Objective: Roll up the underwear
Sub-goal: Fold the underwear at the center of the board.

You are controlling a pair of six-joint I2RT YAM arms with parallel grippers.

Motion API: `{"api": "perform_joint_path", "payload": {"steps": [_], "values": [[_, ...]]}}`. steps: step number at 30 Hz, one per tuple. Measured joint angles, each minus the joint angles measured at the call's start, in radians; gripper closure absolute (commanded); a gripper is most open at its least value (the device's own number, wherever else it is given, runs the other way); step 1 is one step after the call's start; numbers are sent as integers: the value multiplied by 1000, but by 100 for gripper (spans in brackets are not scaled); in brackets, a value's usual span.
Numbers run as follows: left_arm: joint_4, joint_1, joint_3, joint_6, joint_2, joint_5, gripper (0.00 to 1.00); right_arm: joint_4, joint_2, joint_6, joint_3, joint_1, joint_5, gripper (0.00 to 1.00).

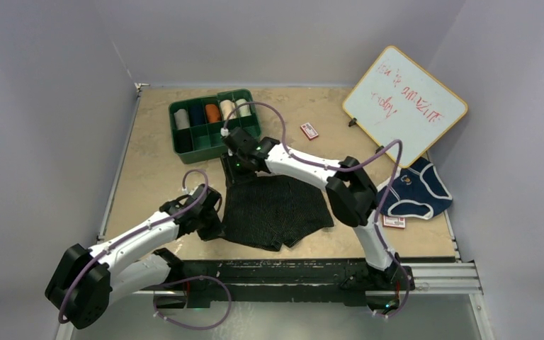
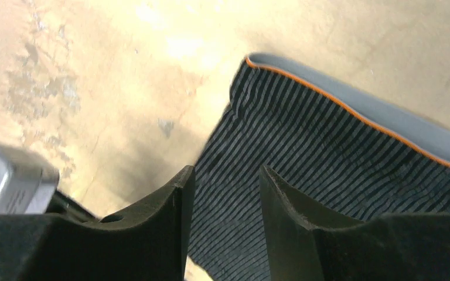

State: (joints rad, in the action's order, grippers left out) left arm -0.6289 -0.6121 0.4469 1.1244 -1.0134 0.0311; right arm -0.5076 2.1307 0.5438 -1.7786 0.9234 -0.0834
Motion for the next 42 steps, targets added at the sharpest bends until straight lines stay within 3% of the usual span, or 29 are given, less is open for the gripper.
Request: {"api": "perform_joint_path", "payload": {"steps": [13,27,42], "values": [[-4,0,0,0,15,0,100,11,216,25,-205,57,248,61],[-6,0,-2,0,22,-1,100,11,283,39,-272,58,327,67],[-32,0,0,0,47,8,100,-41,367,-24,-418,79,406,94]]}}
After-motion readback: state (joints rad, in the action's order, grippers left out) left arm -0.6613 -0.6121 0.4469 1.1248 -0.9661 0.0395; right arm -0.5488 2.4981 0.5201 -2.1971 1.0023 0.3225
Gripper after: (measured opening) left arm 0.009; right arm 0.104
